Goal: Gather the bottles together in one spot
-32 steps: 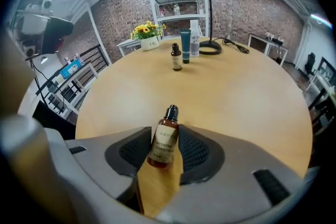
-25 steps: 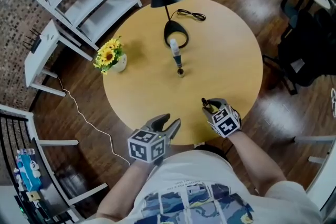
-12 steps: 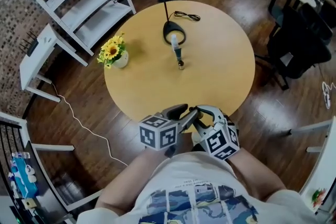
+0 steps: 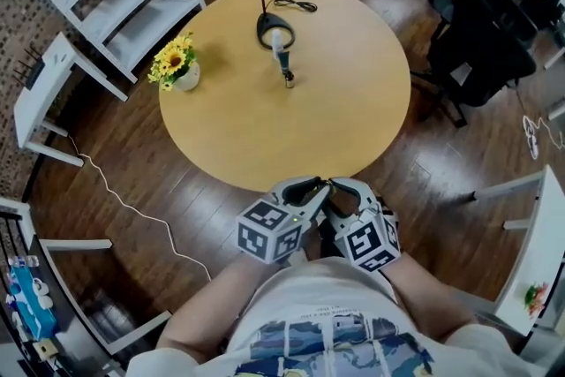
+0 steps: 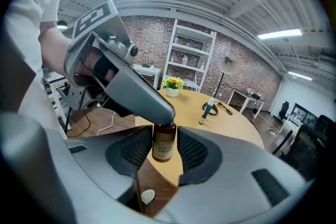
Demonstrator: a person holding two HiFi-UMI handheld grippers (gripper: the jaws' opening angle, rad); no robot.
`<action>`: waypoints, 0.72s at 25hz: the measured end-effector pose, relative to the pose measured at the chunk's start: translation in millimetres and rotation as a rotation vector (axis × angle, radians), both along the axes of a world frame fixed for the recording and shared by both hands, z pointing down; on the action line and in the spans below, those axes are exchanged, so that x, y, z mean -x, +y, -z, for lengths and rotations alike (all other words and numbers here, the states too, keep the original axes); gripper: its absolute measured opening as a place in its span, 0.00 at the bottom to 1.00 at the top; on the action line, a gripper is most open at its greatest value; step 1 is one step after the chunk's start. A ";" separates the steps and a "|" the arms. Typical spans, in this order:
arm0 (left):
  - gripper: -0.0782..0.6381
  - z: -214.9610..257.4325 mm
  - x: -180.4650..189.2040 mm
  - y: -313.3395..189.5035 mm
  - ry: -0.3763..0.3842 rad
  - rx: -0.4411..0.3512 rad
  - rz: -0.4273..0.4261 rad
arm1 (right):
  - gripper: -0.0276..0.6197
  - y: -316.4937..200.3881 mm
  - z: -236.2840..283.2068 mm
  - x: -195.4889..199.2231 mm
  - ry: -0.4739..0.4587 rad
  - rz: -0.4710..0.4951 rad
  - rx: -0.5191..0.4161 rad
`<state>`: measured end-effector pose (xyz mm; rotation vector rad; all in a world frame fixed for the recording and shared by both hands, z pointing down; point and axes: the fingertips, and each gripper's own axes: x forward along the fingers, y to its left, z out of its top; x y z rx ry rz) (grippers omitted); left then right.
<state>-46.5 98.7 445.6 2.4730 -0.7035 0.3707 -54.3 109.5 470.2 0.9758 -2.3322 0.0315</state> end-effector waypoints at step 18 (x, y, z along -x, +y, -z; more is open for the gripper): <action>0.22 -55.0 7.4 -173.3 -0.303 -0.147 0.216 | 0.46 -68.5 -6.7 -178.7 -0.276 -0.230 0.122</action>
